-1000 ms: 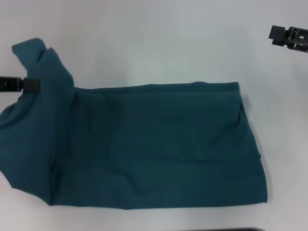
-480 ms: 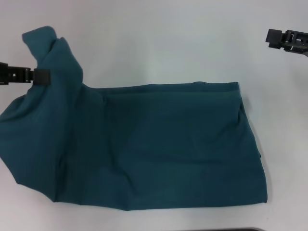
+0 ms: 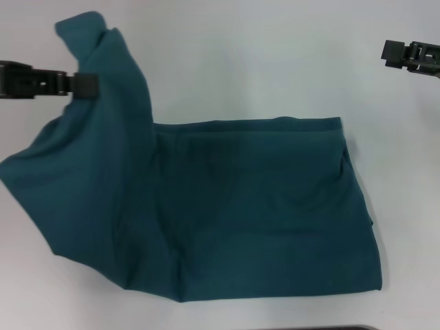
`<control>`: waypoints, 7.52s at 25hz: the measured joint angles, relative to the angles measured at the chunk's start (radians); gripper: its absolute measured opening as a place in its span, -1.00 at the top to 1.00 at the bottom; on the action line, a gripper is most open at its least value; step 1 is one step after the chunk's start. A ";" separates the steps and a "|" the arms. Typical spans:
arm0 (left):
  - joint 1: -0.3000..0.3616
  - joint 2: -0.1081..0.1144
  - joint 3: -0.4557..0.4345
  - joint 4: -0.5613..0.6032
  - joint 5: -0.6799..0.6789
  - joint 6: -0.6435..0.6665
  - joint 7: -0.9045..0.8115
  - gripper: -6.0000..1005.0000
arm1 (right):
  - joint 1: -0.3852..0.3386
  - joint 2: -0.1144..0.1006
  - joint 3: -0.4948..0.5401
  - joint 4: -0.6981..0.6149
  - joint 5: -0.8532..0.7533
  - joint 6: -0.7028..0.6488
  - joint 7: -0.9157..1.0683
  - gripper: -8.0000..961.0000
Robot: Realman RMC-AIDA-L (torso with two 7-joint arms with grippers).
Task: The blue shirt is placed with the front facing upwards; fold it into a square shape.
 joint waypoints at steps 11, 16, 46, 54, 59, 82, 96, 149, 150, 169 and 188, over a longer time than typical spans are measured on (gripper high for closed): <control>-0.029 -0.065 0.049 0.036 -0.053 -0.008 0.009 0.88 | 0.000 0.000 -0.003 0.006 -0.001 0.000 0.000 -0.56; -0.047 -0.106 0.057 0.058 -0.053 -0.017 0.029 0.89 | 0.000 0.000 -0.004 0.006 -0.001 -0.001 0.000 -0.56; -0.169 -0.174 0.223 0.319 -0.043 -0.214 0.168 0.88 | -0.007 -0.006 -0.004 0.001 -0.005 -0.020 0.003 -0.56; -0.163 -0.167 0.243 0.232 0.000 -0.216 0.101 0.88 | -0.011 -0.006 -0.006 0.000 -0.006 -0.025 0.013 -0.56; -0.169 -0.172 0.251 0.220 0.001 -0.218 0.088 0.88 | -0.010 -0.007 -0.006 0.000 -0.006 -0.025 0.013 -0.56; -0.233 -0.179 0.273 0.400 -0.094 -0.251 0.190 0.59 | 0.000 -0.019 -0.013 0.001 0.000 -0.025 0.024 -0.55; -0.144 -0.160 0.252 0.278 -0.111 -0.283 0.235 -0.58 | -0.023 -0.028 -0.040 -0.002 -0.005 -0.054 0.041 -0.55; -0.008 -0.144 0.089 0.365 -0.092 -0.392 0.458 -0.92 | 0.058 0.043 -0.395 0.103 -0.060 0.313 0.141 -0.55; -0.008 -0.144 0.089 0.365 -0.092 -0.392 0.458 -0.92 | 0.058 0.043 -0.395 0.103 -0.060 0.313 0.141 -0.55; -0.015 -0.147 0.089 0.381 -0.094 -0.396 0.461 -0.92 | -0.025 -0.001 -0.328 0.053 -0.002 0.233 0.157 -0.55; -0.037 -0.144 0.090 0.380 -0.091 -0.392 0.462 -0.92 | -0.065 0.019 -0.328 0.064 -0.009 0.258 0.199 -0.55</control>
